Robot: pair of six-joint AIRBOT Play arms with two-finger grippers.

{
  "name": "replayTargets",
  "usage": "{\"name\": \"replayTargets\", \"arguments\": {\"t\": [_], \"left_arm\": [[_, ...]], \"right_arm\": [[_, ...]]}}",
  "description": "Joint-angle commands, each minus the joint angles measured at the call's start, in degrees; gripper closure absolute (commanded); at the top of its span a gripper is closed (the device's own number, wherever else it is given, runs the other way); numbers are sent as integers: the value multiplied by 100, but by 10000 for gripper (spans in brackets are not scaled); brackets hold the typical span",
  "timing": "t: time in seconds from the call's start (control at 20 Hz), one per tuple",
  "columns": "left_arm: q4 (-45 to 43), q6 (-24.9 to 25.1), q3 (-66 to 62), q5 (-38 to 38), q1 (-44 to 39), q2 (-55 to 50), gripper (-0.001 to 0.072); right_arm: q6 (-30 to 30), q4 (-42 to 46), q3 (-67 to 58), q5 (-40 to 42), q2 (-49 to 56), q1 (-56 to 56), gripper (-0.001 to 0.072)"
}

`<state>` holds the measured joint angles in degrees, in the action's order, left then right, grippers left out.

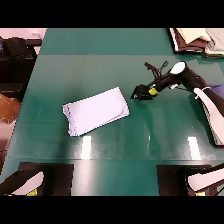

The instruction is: Fold the shirts.

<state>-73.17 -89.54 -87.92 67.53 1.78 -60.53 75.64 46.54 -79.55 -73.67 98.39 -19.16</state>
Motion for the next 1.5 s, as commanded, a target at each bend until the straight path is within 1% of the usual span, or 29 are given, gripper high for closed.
{"name": "replayTargets", "arguments": {"t": [0.0, 0.15, 0.25, 0.35, 0.4, 0.45, 0.5, 0.65, 0.8, 0.95, 1.15, 1.3, 1.45], "left_arm": [[9, -2, 2, -92, -234, 4, 685], [9, 0, 2, -166, -402, 4, 685], [15, -2, 2, -153, -431, 4, 686], [7, -2, 2, -98, -428, 4, 686], [20, -4, 2, -66, -431, 4, 686], [35, -4, 2, -59, -431, 4, 685], [61, -4, 2, -63, -431, 4, 686], [223, -4, 2, -44, -431, 4, 687], [243, -4, 9, 63, -431, 4, 687], [321, -2, 63, 46, -431, 4, 687], [474, -2, 348, -181, -431, 7, 687], [496, -4, 522, -350, -431, 7, 687], [509, -4, 544, -487, -431, 4, 687]], "right_arm": [[-59, -494, 22, 48, 503, 52, 60], [-59, -820, -511, 63, 1019, -422, 70], [-59, -966, -966, 61, 1390, -778, 104], [-59, -953, -1443, 50, 1700, -1121, 258], [-59, -944, -1665, 48, 1816, -1272, 354], [-66, -927, -1838, 57, 1869, -1384, 490], [-70, -863, -1991, 90, 1875, -1464, 686], [15, -498, -2555, -98, 1779, -1351, 694], [428, 332, -2802, -136, 1202, -695, 694], [754, 922, -2706, -177, 446, 391, 694], [1156, 1663, -2389, -168, -494, 2116, 694], [1246, 1759, -2157, -13, -988, 3390, 694], [1276, 1753, -2098, 155, -1213, 4360, 694]]}}
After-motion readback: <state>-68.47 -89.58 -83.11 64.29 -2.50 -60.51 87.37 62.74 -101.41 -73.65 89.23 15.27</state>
